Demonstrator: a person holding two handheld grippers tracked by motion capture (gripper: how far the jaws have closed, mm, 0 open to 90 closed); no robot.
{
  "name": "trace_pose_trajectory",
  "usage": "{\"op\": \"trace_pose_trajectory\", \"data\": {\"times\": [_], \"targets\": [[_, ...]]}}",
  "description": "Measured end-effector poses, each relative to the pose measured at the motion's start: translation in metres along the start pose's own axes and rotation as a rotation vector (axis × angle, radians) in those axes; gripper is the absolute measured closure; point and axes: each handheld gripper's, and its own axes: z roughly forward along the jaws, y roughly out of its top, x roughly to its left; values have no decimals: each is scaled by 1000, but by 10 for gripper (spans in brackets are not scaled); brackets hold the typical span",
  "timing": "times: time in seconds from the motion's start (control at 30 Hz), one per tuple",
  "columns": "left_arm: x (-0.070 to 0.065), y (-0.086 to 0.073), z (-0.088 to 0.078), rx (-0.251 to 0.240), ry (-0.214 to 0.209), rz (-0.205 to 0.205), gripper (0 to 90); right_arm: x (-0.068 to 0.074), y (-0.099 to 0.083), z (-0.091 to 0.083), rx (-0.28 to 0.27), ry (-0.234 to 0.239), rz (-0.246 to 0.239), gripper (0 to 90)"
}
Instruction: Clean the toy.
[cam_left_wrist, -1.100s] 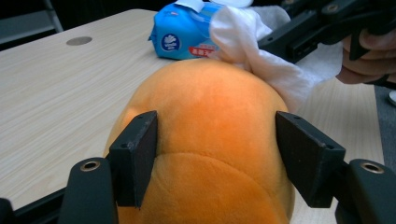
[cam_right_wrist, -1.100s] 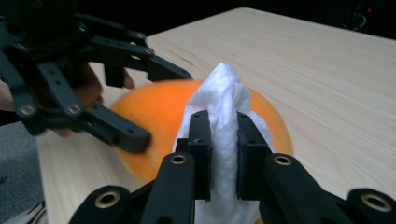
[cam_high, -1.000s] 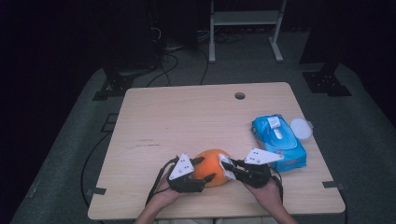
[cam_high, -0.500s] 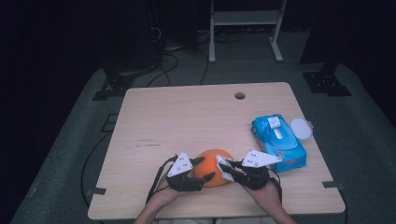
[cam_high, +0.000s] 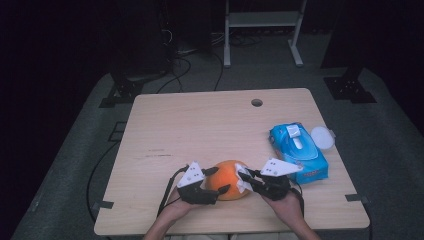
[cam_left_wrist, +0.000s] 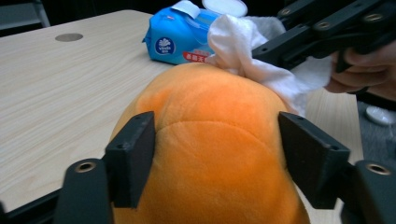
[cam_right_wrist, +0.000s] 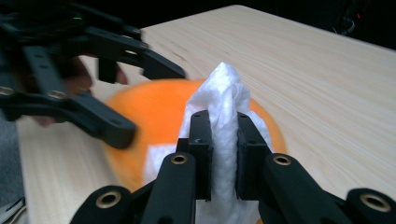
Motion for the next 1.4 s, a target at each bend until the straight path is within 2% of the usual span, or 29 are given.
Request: {"op": "trace_pose_trajectory", "data": {"times": [0.1,0.17,0.23,0.33,0.4,0.43,0.5,0.53,0.57,0.63,0.73,0.77,0.8,0.87,0.97,1.0,1.03,1.07,1.1,1.2,1.27,1.33,1.37,1.4], "targets": [[-6,0,2,9,-3,40,330,12,4,1,-16,46,-17,787],[-7,0,2,11,0,43,329,15,5,2,-9,42,-39,788],[-5,1,1,4,6,41,307,11,4,1,-8,39,-26,790],[-3,3,0,-12,32,11,204,4,2,1,-2,13,-27,791],[0,2,-1,-10,39,-29,159,0,-1,1,2,0,-23,792],[2,1,-1,-8,41,-43,144,-3,-1,1,0,-2,-7,792],[4,-1,-1,0,33,-68,148,-6,-1,0,-2,-10,-3,792],[4,-1,-1,-5,23,-68,196,-7,-1,0,0,-15,-5,792],[3,-1,-1,1,26,-53,235,-6,-1,0,-1,-21,-4,791],[0,1,0,6,29,-11,277,5,3,-1,-2,-42,-57,791],[-6,4,2,15,29,41,299,23,14,-1,-30,25,-111,791],[-8,4,2,16,34,52,298,26,15,0,-26,22,-130,791],[-8,4,2,11,35,47,296,27,16,1,-17,14,-143,791],[-5,3,1,8,43,30,261,17,13,0,-18,10,-107,791],[1,2,1,10,85,-45,151,0,6,-1,-6,-16,-49,791],[3,1,2,10,73,-77,139,-3,5,-1,-7,-15,-33,791],[3,1,3,9,63,-89,144,-4,4,-1,-8,-16,-23,791],[3,1,3,7,53,-85,176,-3,4,-1,-7,-19,-30,791],[1,1,2,8,52,-63,222,-1,5,-1,-3,-25,-40,791],[-7,5,2,13,43,34,289,7,9,-2,-18,-9,-55,790],[-12,6,3,14,40,81,295,12,13,-3,-33,11,-78,790],[-14,7,4,8,45,90,283,13,15,-3,-29,12,-86,791],[-12,7,3,6,48,79,260,11,14,-2,-21,10,-83,791],[-10,7,3,0,53,48,220,9,12,-2,-12,7,-71,792]]}}
